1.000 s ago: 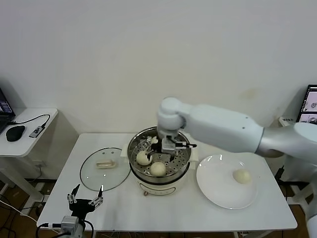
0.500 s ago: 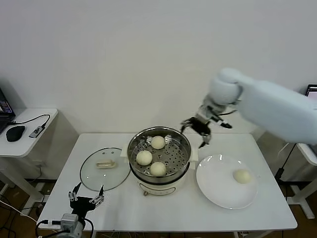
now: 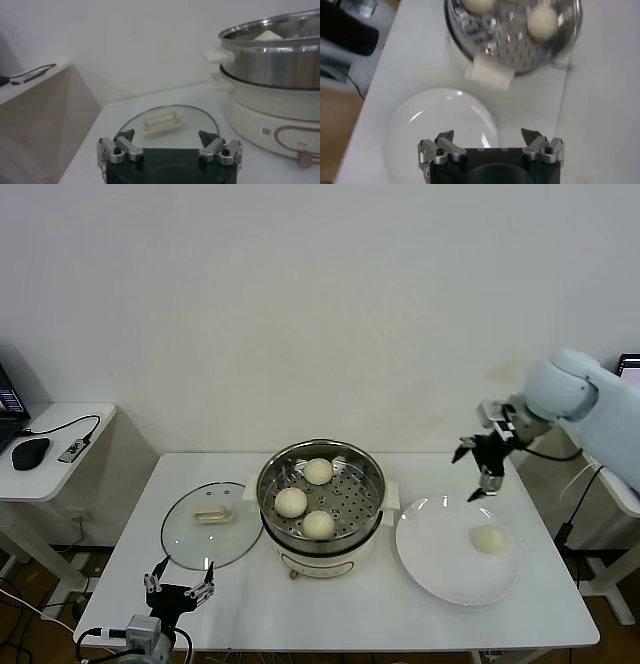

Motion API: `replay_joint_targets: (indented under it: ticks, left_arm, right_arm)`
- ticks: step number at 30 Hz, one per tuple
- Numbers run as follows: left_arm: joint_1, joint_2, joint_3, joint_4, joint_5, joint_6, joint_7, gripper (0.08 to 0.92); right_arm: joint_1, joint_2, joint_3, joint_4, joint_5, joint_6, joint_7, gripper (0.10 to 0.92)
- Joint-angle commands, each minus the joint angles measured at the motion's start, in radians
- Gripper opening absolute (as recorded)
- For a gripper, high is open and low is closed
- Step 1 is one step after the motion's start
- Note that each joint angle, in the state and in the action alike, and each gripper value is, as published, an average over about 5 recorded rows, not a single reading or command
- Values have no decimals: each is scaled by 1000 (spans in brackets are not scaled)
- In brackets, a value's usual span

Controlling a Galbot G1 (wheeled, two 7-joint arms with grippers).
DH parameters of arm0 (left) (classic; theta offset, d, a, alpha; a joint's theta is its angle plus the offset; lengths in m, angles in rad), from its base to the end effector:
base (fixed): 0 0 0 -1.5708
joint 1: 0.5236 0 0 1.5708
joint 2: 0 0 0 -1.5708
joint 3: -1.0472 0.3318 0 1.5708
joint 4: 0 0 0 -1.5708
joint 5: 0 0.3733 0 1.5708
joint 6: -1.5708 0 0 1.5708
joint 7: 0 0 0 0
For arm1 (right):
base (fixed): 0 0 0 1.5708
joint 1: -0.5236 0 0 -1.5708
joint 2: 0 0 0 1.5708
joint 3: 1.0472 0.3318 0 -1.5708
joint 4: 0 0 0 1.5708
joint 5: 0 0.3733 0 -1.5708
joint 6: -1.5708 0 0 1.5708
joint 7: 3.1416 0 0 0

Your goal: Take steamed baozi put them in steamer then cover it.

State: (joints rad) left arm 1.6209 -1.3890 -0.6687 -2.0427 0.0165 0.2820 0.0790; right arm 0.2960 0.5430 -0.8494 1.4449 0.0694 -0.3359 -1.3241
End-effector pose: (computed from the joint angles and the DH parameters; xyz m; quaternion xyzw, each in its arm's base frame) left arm 0.1945 0.0766 -0.3052 -0.0045 -0.9759 -0.1117 0.1875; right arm 0.5099 -0.1366 -0.0434 0.5103 -0.5698 0.5059 0.3988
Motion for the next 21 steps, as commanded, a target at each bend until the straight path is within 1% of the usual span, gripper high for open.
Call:
replay_joint_targets:
  ticks: [1,9,15,21]
  left_arm:
    - [2,1,1,5,1,4,1,823]
    - [5,2,-1,20,4,2,1,823]
    - [4,2,0,31,6,1,0,823]
    - [6,4,-4,36,9,1,0,823]
  right_arm:
    - [-312,-44,216,-66,-140,-58,9,823]
    - [-375,12,242,-143,-228,-2,12,823]
    - [-417,69,278,-208,-260,57,54,823]
    - [-444,112,307,-245,-315,85,83,823]
